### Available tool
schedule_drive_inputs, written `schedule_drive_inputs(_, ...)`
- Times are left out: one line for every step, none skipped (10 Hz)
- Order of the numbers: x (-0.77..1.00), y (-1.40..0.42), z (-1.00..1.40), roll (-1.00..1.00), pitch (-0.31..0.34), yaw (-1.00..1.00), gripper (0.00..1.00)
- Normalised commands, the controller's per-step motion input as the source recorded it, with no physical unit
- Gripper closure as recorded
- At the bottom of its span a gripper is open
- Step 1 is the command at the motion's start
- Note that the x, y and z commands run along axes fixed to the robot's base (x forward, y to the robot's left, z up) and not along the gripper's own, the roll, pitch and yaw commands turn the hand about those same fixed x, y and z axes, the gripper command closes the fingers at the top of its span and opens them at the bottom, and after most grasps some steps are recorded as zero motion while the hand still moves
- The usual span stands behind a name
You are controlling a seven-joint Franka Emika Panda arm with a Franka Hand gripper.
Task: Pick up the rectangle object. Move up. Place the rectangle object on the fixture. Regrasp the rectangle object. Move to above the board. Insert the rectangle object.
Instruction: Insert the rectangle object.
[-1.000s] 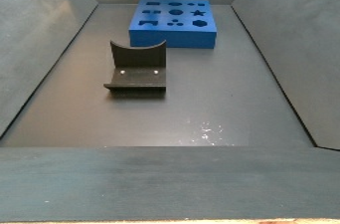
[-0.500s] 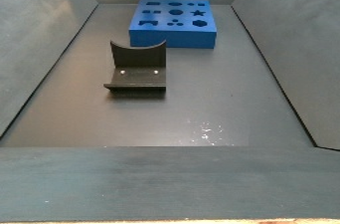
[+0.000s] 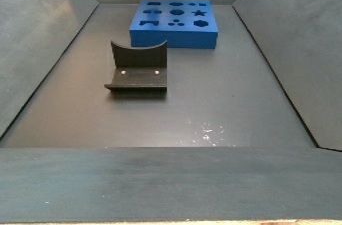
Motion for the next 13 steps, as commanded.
schedule_drive_inputs(0.07,-0.04,-0.07,0.22,0.083,-0.36,1.00)
schedule_drive_inputs(0.00,0.00,-0.09,0.23,0.171,-0.64,1.00)
schedule_drive_inputs(0.00,0.00,0.00,0.00,0.037,-0.19,1.00)
schedule_drive_inputs(0.00,0.00,-0.03,0.00,0.000,0.00,1.00)
schedule_drive_inputs(0.00,-0.03,-0.13,0.06,0.000,-0.45,1.00)
schedule_drive_inputs(0.00,-0.03,-0.10,0.06,0.031,-0.56,1.00)
schedule_drive_inputs(0.04,0.00,0.00,0.00,0.000,-0.08,1.00)
schedule_drive_inputs(0.00,0.00,-0.02,0.00,0.000,0.00,1.00)
schedule_drive_inputs(0.00,0.00,-0.13,0.00,0.000,0.00,1.00)
schedule_drive_inputs(0.00,0.00,-0.22,0.00,0.000,0.00,1.00)
schedule_drive_inputs(0.00,0.00,-0.23,0.00,0.000,0.00,1.00)
schedule_drive_inputs(0.02,0.00,-0.19,0.00,0.000,0.00,1.00)
schedule_drive_inputs(0.07,-0.01,-0.16,0.00,0.000,0.00,1.00)
